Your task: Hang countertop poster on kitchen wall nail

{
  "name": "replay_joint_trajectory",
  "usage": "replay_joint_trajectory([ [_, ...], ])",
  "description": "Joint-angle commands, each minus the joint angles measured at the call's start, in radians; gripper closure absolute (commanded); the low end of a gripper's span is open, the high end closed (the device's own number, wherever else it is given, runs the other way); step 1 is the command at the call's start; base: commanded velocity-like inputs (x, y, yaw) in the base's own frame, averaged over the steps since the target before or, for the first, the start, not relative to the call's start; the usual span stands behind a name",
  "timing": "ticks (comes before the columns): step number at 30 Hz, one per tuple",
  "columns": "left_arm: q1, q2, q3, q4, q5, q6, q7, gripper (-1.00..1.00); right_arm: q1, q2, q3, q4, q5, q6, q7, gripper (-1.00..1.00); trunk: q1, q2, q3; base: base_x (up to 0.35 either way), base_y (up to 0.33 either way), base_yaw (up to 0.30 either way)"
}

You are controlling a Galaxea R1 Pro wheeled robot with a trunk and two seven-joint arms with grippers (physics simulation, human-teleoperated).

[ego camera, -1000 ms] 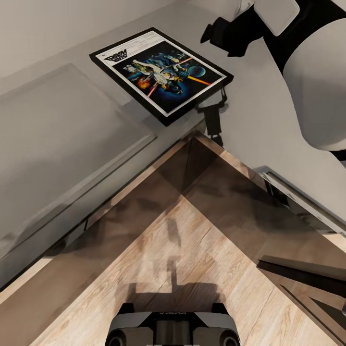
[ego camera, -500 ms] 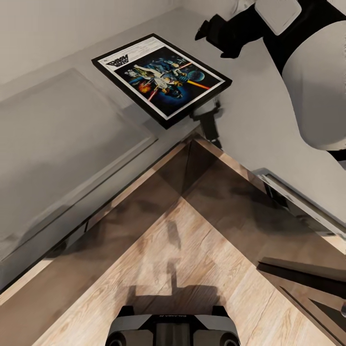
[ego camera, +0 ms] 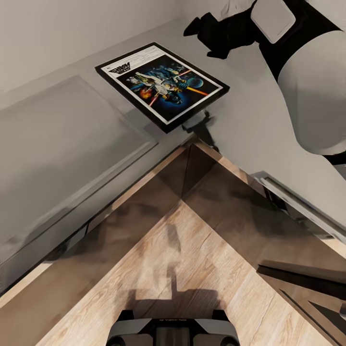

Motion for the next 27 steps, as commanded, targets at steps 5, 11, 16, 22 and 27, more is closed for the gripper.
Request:
replay_joint_trajectory([
  [5,0.001,0.0,0.001,-0.001,0.003,0.0,-0.004,-1.0,0.036,0.002,-0.006,-0.03,0.01,-0.016,0.113,-1.0,0.0,0.0,0.008,0.0,0.0,0.0],
  [11,0.0,0.0,0.001,-0.001,0.003,-0.001,-0.004,-1.0,0.155,0.003,-0.006,-0.278,0.009,0.035,0.145,-1.0,0.0,0.0,0.018,0.0,0.0,0.0],
  [16,0.0,0.0,0.001,-0.001,0.003,-0.001,-0.004,-1.0,0.32,0.004,-0.006,-0.638,0.012,0.221,0.144,-1.0,0.0,0.0,0.026,0.0,0.0,0.0],
  [22,0.0,0.0,0.001,-0.001,0.003,-0.001,-0.004,-1.0,0.382,0.003,-0.008,-0.755,0.016,0.274,0.144,-1.0,0.0,0.0,0.036,0.0,0.0,0.0],
  [27,0.0,0.0,0.001,-0.001,0.003,-0.001,-0.004,-1.0,0.387,0.004,-0.008,-0.762,0.016,0.278,0.144,-1.0,0.0,0.0,0.045,0.0,0.0,0.0],
])
